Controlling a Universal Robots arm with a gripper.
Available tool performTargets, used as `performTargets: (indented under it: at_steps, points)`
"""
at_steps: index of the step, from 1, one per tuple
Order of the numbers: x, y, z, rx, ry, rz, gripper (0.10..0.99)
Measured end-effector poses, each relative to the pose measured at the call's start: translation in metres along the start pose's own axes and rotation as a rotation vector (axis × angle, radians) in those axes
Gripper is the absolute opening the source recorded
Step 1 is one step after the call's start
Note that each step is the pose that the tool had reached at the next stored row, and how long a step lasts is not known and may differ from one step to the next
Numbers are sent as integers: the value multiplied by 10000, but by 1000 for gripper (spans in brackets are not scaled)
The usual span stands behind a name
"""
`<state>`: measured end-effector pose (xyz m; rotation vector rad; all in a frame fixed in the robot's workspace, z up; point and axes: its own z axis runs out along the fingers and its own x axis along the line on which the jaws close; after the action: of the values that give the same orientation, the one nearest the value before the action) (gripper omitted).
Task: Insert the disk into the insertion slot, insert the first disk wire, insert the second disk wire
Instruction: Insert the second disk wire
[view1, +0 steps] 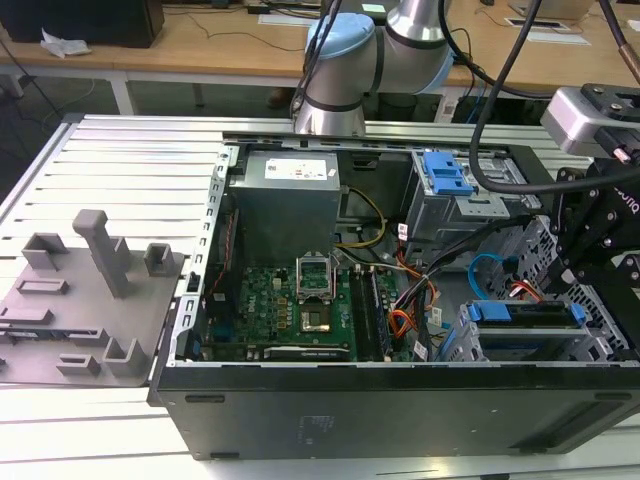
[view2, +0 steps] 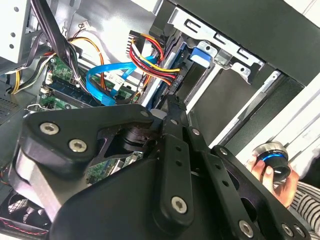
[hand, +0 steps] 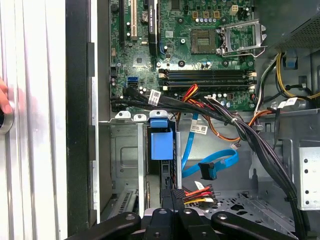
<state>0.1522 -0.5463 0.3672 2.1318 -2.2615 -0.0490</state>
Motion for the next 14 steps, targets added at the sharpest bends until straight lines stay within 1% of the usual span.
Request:
performTargets:
  at_steps: [3,5,7,9,14]
  points:
    - [0,0,0,0,0,0,106]
    - [0,1,0,0,0,0,239]
    - [-16,2,0,0,0,1,239]
    - [-64,5,0,0,4,1,239]
    - [-109,8,0,0,4,1,239]
